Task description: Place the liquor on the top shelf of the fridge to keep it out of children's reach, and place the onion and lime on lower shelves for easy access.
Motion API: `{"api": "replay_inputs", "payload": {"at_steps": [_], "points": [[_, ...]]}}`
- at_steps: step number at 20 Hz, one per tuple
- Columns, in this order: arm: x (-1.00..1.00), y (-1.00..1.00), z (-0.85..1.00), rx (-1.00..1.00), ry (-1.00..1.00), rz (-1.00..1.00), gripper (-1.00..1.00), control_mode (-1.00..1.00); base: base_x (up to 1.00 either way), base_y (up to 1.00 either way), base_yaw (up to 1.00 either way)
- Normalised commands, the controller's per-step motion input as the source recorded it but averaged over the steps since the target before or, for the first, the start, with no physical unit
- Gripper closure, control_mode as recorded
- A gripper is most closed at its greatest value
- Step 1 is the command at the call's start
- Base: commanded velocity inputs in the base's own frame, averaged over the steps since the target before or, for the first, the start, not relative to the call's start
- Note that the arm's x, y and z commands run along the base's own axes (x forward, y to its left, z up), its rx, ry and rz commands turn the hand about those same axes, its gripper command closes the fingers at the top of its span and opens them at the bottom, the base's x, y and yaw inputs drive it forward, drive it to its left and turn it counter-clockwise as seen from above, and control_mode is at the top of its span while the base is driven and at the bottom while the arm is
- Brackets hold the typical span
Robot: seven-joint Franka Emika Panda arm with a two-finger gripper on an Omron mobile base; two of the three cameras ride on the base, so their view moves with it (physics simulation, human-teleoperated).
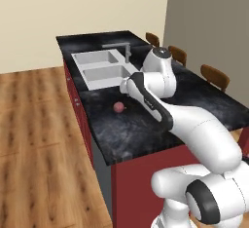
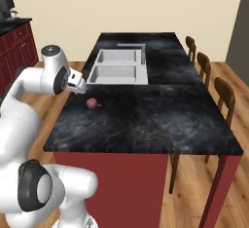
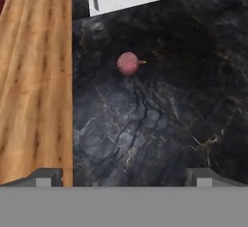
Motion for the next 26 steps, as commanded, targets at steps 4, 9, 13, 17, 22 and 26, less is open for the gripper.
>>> {"api": "replay_inputs", "payload": {"at_steps": [4,9,13,17,22,26], "points": [[0.38,0.00,-0.38,0.00,0.02,-0.04,-1.00,-1.00,0.00,0.00,0.00],[0.38,0.00,-0.42,-0.01,0.03,-0.04,-1.00,-1.00,0.00,0.00,0.00],[0.38,0.00,-0.45,-0.01,0.05,-0.03,-1.00,-1.00,0.00,0.00,0.00],[0.35,0.00,-0.39,0.00,0.05,-0.02,-1.00,-1.00,0.00,0.00,0.00],[0.31,0.00,-0.32,0.00,0.03,-0.02,-1.00,-1.00,0.00,0.00,0.00],[0.29,0.02,-0.26,0.00,0.01,-0.02,-1.00,-1.00,0.00,0.00,0.00]]}}
